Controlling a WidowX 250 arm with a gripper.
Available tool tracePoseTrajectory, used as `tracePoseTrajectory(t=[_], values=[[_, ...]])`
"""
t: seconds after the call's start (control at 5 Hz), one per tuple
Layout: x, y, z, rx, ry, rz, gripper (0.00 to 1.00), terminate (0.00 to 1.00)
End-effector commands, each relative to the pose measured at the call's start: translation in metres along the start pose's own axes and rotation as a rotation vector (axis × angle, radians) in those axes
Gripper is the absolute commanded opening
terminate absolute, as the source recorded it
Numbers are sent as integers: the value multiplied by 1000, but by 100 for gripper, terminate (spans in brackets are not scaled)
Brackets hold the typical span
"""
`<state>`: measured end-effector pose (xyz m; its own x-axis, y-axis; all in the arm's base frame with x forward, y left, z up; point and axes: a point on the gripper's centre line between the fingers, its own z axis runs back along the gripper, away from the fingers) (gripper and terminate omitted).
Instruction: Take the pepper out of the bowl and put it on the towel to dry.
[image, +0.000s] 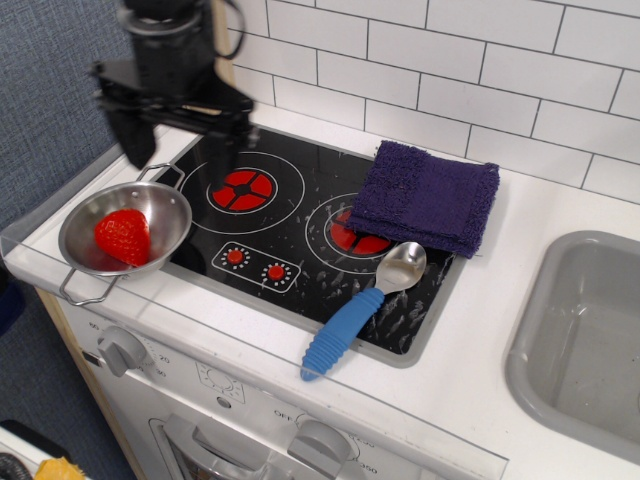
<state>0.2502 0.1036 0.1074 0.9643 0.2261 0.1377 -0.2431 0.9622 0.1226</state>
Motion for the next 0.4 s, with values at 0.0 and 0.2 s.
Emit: tracePoseTrajectory(t=[0.0,0.2], values=[[-10,44,-21,-18,56,100,100,0],[-11,47,-35,-21,62,76,100,0]])
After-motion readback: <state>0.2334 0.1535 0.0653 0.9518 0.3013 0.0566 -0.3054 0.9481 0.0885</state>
